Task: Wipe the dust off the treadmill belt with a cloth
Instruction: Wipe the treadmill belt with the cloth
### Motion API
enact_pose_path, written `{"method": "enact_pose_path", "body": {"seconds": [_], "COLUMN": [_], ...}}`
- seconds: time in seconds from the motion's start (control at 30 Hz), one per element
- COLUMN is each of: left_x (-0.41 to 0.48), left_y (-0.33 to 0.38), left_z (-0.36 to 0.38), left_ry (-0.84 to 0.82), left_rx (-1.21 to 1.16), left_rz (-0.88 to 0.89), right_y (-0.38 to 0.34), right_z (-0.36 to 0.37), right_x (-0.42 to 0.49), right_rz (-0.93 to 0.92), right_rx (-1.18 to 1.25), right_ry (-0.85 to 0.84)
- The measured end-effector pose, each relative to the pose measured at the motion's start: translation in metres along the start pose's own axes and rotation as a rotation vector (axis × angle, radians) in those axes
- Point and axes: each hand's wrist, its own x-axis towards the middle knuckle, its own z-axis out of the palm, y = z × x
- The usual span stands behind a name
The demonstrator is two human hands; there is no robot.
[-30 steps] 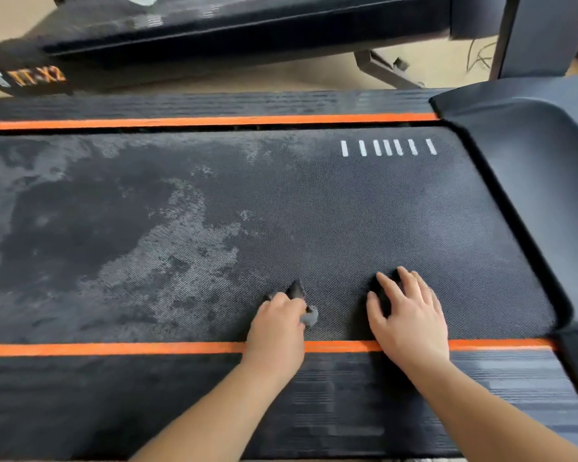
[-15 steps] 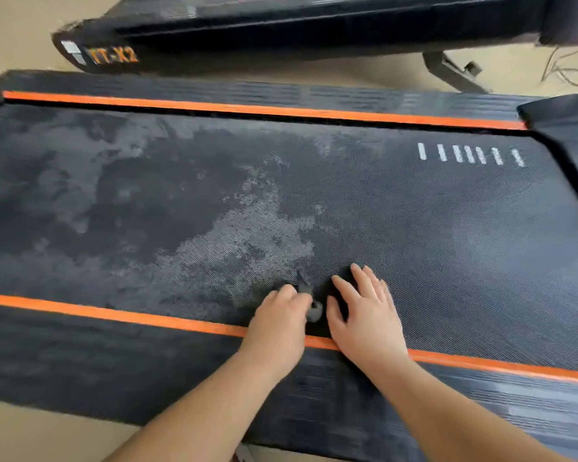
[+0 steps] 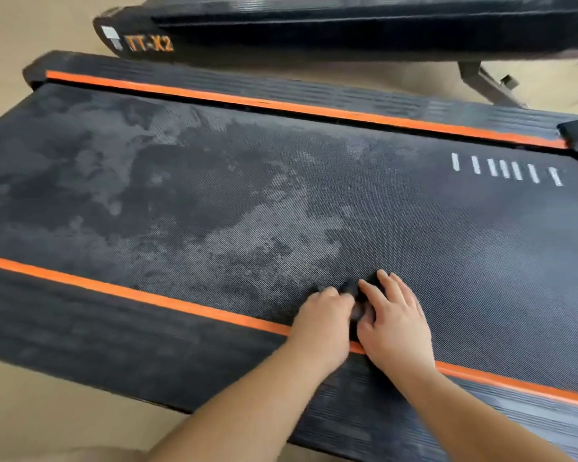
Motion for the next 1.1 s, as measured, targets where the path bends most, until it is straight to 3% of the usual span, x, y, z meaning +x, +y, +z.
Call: {"method": "enact_pose_path", "body": {"seconds": [0.07, 0.13, 0.27, 0.33, 0.47, 0.53, 0.6, 0.7, 0.77, 0.9, 0.93, 1.03, 1.1], "left_x": [0.002, 0.010, 0.023, 0.023, 0.004, 0.001, 0.008, 0.013, 0.010, 0.014, 0.017, 0.014, 0.008], "left_y": [-0.013, -0.051, -0.122, -0.105, -0.030, -0.032, -0.060, -0.094, -0.093, -0.097, -0.101, -0.103, -0.089], "left_z": [-0.007, -0.027, -0.056, -0.048, -0.015, -0.018, -0.029, -0.046, -0.044, -0.064, -0.071, -0.077, -0.070], "left_ry": [-0.002, 0.056, 0.253, 0.304, 0.108, 0.055, 0.081, 0.215, 0.237, 0.098, 0.113, 0.368, 0.303], "left_rx": [0.063, 0.191, 0.230, 0.144, -0.014, -0.005, 0.069, 0.071, -0.026, -0.392, -0.328, 0.067, 0.058], "left_rz": [0.145, 0.143, -0.282, -0.350, -0.053, 0.028, -0.028, -0.265, -0.323, -0.294, -0.307, -0.370, -0.240], "right_y": [0.001, 0.000, 0.001, -0.001, -0.002, 0.000, 0.000, -0.002, -0.002, -0.001, -0.001, -0.003, -0.004], "right_z": [0.000, 0.001, 0.002, 0.002, 0.003, 0.002, 0.001, -0.001, -0.001, -0.001, -0.001, -0.001, -0.002], "right_x": [0.000, 0.001, 0.000, 0.001, 0.002, 0.001, 0.000, 0.001, 0.000, 0.000, 0.001, 0.000, 0.000], "right_rz": [-0.012, -0.005, 0.004, 0.011, 0.011, 0.003, 0.000, 0.012, 0.006, -0.009, -0.001, 0.009, 0.006], "right_rx": [0.023, 0.029, 0.027, 0.024, 0.001, 0.006, 0.014, 0.010, 0.006, 0.019, 0.013, -0.013, -0.021], "right_ry": [0.021, 0.027, 0.023, 0.030, 0.025, 0.030, 0.032, 0.020, 0.026, 0.041, 0.038, 0.026, 0.018]}}
